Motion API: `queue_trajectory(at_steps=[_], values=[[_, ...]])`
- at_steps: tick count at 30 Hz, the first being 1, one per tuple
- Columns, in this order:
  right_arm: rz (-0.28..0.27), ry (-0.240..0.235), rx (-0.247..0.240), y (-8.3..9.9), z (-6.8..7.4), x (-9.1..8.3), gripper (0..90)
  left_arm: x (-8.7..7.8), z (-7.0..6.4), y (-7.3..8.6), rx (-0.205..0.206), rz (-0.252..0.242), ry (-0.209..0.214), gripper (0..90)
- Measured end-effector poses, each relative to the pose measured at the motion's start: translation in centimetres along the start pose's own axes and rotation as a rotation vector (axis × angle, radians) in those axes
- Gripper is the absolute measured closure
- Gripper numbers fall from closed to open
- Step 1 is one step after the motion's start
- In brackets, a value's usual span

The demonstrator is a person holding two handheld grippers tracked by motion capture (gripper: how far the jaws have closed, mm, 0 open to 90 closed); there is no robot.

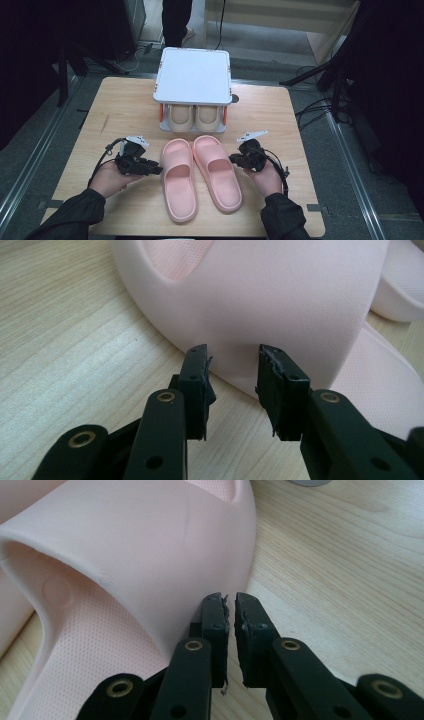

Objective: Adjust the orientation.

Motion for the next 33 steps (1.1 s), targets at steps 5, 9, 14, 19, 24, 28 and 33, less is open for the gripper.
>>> queue_trajectory(at_steps=[5, 9, 14, 19, 24, 28, 33], values=[[0.001, -0.014, -0.004, -0.1, 0.7, 0.3, 84.2, 0.1, -0.3, 0.1, 0.007, 0.005, 0.007, 64.0], [-0.002, -0.016, -0.012, -0.1, 1.0, 0.5, 84.4, 0.1, -0.4, 0.1, 0.005, 0.009, 0.014, 62.5], [-0.015, -0.025, 0.008, -0.1, 0.9, 0.5, 82.4, 0.0, -0.3, 0.0, 0.005, 0.005, 0.008, 61.3], [-0.062, -0.018, -0.009, -0.6, 0.7, 0.2, 77.6, -0.8, 0.3, -0.4, -0.018, -0.033, 0.002, 59.0], [-0.097, -0.025, 0.014, -0.8, 0.5, -0.2, 74.2, -1.3, 0.6, -0.7, -0.033, -0.068, -0.007, 57.1], [-0.159, -0.059, 0.014, -1.2, 0.4, -0.8, 72.0, -1.4, 0.7, -0.8, -0.029, -0.072, -0.012, 56.3], [-0.215, -0.112, 0.031, -1.6, 0.4, -1.4, 67.3, -1.5, 0.9, -0.8, -0.030, -0.075, -0.017, 55.3]])
Point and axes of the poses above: each handheld gripper's, and its own axes: x roughly forward along the jaws, y roughly out of its underside, z roughly to its left, the point moved 8 cm from there along x, roughly forward along the jaws, and after that the axes turned 9 degrees about -y, right-handed, at the moved point
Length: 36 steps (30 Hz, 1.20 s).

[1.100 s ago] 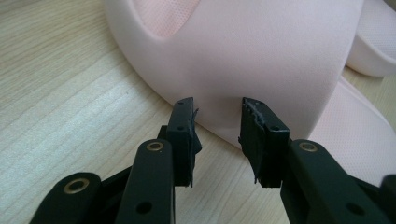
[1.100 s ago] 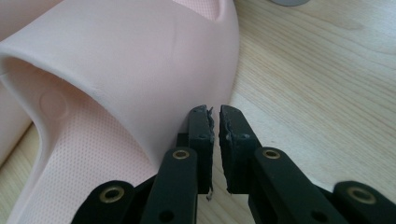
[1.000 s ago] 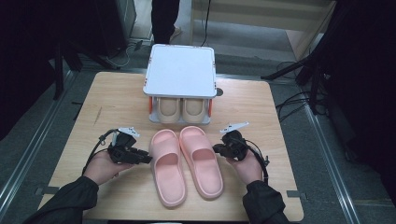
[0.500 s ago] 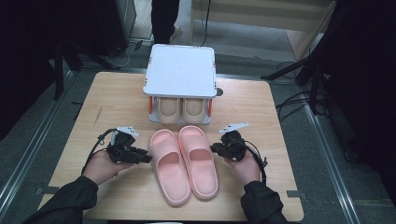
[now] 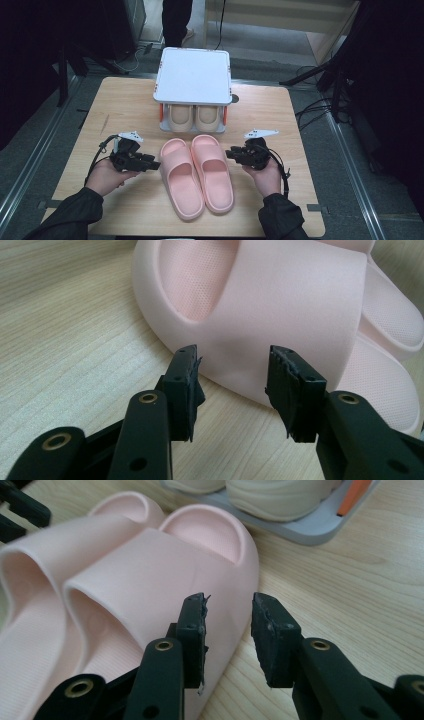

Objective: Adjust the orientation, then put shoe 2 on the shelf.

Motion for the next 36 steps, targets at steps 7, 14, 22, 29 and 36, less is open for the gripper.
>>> queue_trajectory(at_steps=[7, 14, 22, 29, 36], values=[[-0.043, -0.054, 0.033, -0.5, 0.5, -0.3, 65.0, -0.3, 0.2, -0.1, -0.006, -0.008, -0.006, 54.5], [-0.096, -0.043, 0.061, -1.0, 1.5, -0.9, 58.2, -0.4, 0.6, -0.6, -0.002, -0.026, -0.014, 53.2], [-0.123, -0.034, 0.002, -0.8, 4.3, -1.5, 52.8, 0.0, 2.5, -2.5, -0.022, -0.054, -0.035, 59.7], [-0.104, -0.010, -0.067, -0.1, 6.8, -1.4, 52.6, 0.6, 3.2, -3.8, -0.026, -0.076, -0.033, 65.7], [-0.107, 0.001, -0.090, 1.2, 8.7, -1.2, 51.3, 2.5, 3.3, -3.8, -0.016, -0.036, -0.033, 65.2]])
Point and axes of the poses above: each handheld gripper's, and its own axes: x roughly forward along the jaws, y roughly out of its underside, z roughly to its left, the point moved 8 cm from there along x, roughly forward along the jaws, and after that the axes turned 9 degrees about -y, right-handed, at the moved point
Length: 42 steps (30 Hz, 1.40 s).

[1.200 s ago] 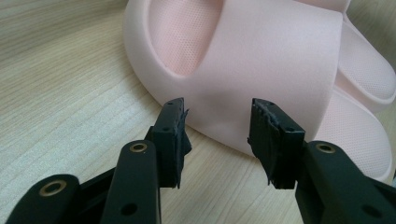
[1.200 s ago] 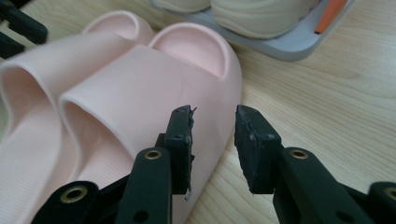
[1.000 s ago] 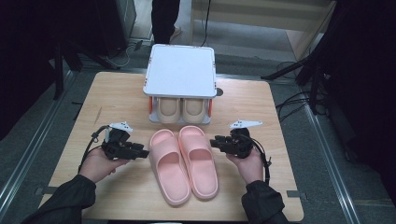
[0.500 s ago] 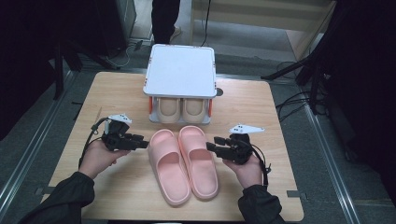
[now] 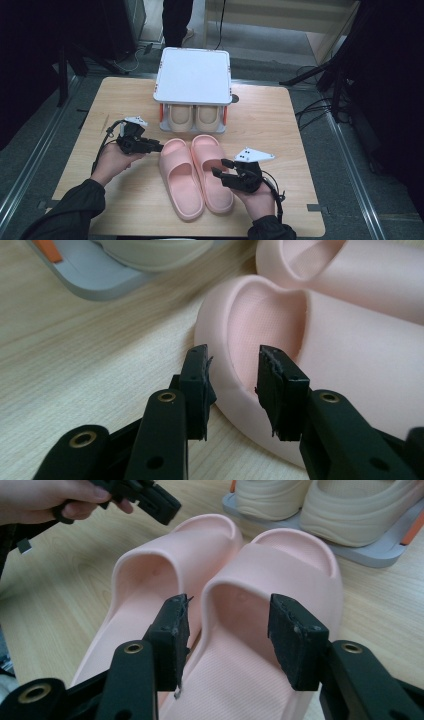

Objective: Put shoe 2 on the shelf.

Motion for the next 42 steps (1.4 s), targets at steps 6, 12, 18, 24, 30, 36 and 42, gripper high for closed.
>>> queue_trajectory(at_steps=[6, 12, 18, 24, 30, 36, 42], values=[[0.020, 0.005, 0.042, 1.1, 0.8, 0.7, 50.7, 0.8, -0.7, 0.3, 0.053, 0.042, 0.005, 64.4], [0.066, 0.032, 0.013, 1.9, 1.4, 2.8, 45.3, 0.8, -1.0, 0.4, 0.051, 0.046, 0.015, 63.8], [0.100, 0.078, -0.017, 1.9, 1.7, 4.9, 37.7, 0.5, -1.3, 0.4, 0.056, 0.040, 0.029, 61.3], [0.079, 0.095, 0.021, 1.6, 1.7, 6.0, 34.8, -1.2, -0.4, -0.2, 0.007, -0.026, -0.002, 57.2], [0.066, 0.125, 0.029, 1.2, 1.6, 7.2, 33.6, -2.5, 0.4, -0.1, -0.013, -0.052, -0.020, 55.3], [0.062, 0.153, 0.042, 0.9, 1.5, 8.5, 33.2, -3.2, 1.3, -0.1, -0.048, -0.074, -0.018, 53.8], [0.076, 0.173, 0.065, 0.7, 1.5, 9.8, 32.1, -3.3, 1.6, -0.1, -0.064, -0.078, -0.016, 54.1]])
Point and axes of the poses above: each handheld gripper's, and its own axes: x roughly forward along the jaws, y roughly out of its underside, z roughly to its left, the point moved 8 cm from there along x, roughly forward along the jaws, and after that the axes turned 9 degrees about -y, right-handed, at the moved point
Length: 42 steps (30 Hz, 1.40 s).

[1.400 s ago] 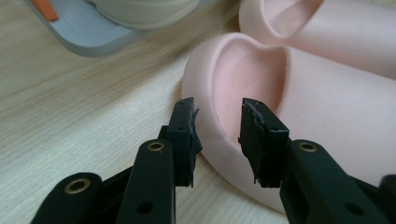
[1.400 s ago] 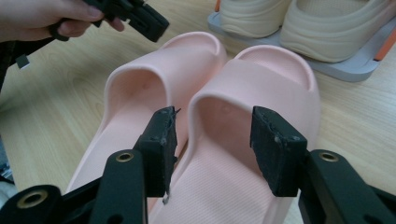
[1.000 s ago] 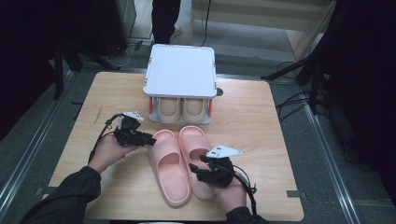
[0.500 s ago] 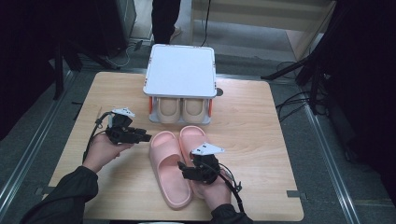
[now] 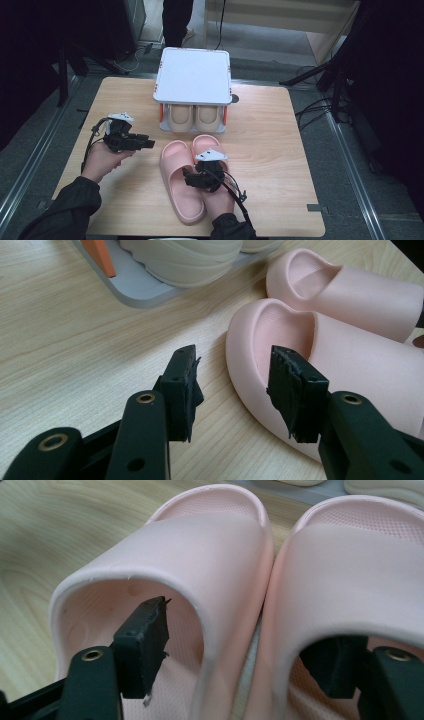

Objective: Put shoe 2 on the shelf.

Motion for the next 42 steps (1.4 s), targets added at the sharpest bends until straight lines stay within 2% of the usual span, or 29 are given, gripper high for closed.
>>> queue_trajectory(at_steps=[12, 18, 22, 25, 35, 38, 42], values=[[0.012, 0.067, 0.047, -0.1, -0.4, 1.2, 39.0, -0.3, 0.6, 0.1, -0.009, -0.002, -0.004, 54.1], [0.011, 0.089, 0.060, -0.2, -1.0, 1.1, 54.3, -0.3, 0.7, 0.2, -0.004, 0.003, 0.001, 54.1], [0.011, 0.108, 0.051, -0.3, -1.0, 1.0, 63.5, -0.4, 0.6, 0.3, -0.005, 0.003, 0.000, 54.2], [0.007, 0.091, 0.054, -0.4, -1.1, 1.0, 69.6, -0.4, 0.7, 0.3, -0.008, 0.002, -0.002, 54.2], [0.039, 0.050, 0.028, -0.5, -1.2, 0.9, 71.5, -0.7, 1.1, 0.3, -0.010, -0.005, 0.005, 54.4], [0.053, 0.023, 0.014, -0.6, -1.3, 0.7, 72.3, -0.7, 1.0, 0.3, -0.009, -0.008, 0.006, 54.4], [0.071, -0.042, -0.009, -0.6, -1.4, 0.3, 73.0, -0.9, 1.2, 0.3, -0.011, -0.011, 0.006, 54.5]])
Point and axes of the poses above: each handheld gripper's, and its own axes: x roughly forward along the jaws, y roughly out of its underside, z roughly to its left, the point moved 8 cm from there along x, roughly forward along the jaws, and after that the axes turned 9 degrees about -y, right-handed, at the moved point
